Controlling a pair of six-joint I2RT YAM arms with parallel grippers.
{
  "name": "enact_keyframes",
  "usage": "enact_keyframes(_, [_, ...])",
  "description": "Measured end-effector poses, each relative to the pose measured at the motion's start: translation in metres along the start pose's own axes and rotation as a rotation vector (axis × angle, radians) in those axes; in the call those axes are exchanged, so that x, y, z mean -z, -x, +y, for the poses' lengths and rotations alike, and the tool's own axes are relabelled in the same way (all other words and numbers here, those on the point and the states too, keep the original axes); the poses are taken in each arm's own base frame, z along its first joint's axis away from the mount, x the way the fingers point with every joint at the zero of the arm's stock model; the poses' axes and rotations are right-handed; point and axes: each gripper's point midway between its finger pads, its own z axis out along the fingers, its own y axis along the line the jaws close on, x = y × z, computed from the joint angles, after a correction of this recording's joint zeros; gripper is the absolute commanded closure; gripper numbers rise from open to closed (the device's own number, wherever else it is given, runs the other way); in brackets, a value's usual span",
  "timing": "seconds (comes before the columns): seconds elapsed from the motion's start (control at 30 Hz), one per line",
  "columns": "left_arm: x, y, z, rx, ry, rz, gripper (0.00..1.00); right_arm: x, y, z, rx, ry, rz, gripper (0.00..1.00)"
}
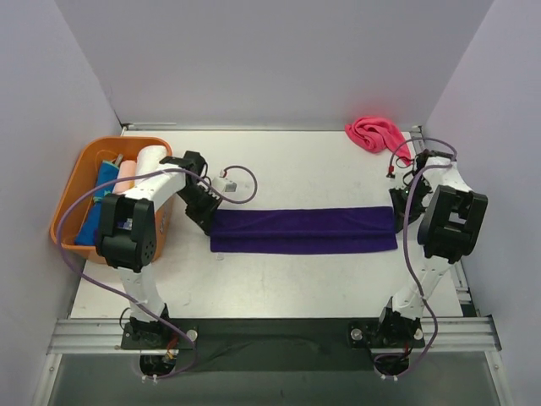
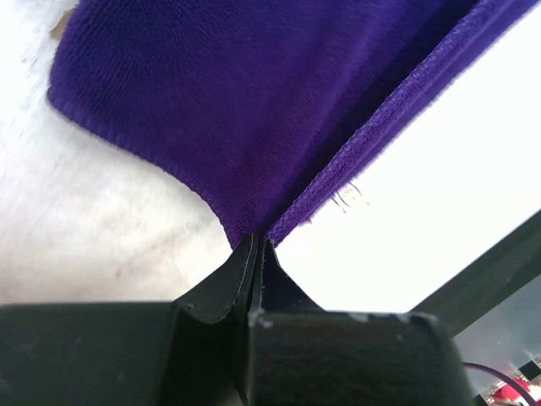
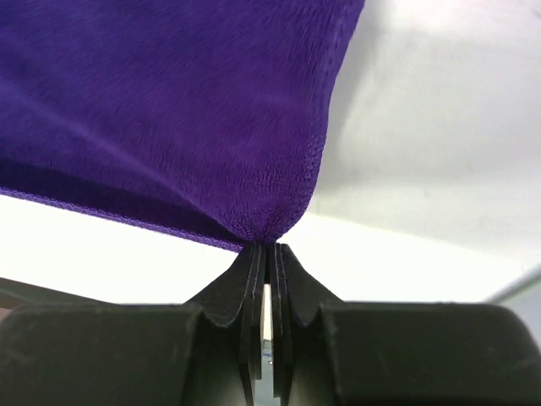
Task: Roll the towels
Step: Fold the towel
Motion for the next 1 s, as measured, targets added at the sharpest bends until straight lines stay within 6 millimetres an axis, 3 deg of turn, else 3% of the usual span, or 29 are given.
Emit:
enact_keyframes(0.17, [0.029,0.001,-0.009,-0.023,0.012,-0.056,1.00,0.026,-0.001,0.005,0.013,-0.016,-0.062,1.00])
enact_keyframes(0.3, [0.042,-0.001,-0.017,-0.048,0.008,-0.078,1.00,0.029,-0.006,0.004,0.018,-0.011,-0.065,1.00])
enact_keyframes(0.53, [0.020,-0.029,-0.026,-0.034,-0.048,-0.001,1.00,0.007,-0.023,0.009,0.011,0.032,0.010,1.00])
enact_keyframes(0.6, [0.010,-0.038,-0.026,-0.020,-0.066,0.028,0.81,-0.001,-0.028,0.010,0.007,0.046,0.037,0.84])
enact_keyframes(0.63, [0.006,-0.040,-0.026,-0.016,-0.072,0.038,0.73,-0.004,-0.030,0.010,0.005,0.052,0.048,0.70])
enact_keyframes(0.67, [0.002,-0.043,-0.025,-0.015,-0.076,0.050,0.59,-0.007,-0.031,0.009,0.006,0.049,0.056,0.64])
enact_keyframes(0.73, [-0.001,-0.046,-0.025,-0.011,-0.079,0.066,0.52,-0.009,-0.030,0.006,0.018,0.038,0.059,0.51])
enact_keyframes(0.87, [0.001,-0.045,-0.026,-0.019,-0.078,0.055,0.47,-0.007,-0.031,0.002,0.023,0.030,0.055,0.47])
enact_keyframes(1.0, [0.014,-0.038,-0.030,-0.037,-0.066,0.007,0.47,0.013,-0.021,0.003,0.026,0.026,-0.006,0.54])
